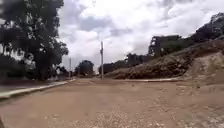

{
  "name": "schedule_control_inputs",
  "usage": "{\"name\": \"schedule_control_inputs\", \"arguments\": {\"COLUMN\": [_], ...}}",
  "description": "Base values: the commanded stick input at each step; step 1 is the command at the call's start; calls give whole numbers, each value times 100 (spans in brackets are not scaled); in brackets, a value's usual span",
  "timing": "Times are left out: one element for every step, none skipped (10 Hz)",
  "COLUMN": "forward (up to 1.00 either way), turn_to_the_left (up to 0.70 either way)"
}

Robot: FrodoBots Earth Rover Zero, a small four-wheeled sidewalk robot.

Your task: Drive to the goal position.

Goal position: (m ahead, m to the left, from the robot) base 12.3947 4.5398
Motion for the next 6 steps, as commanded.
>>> {"name": "schedule_control_inputs", "arguments": {"forward": [70,70,70,70,70,70], "turn_to_the_left": [0,0,0,0,0,0]}}
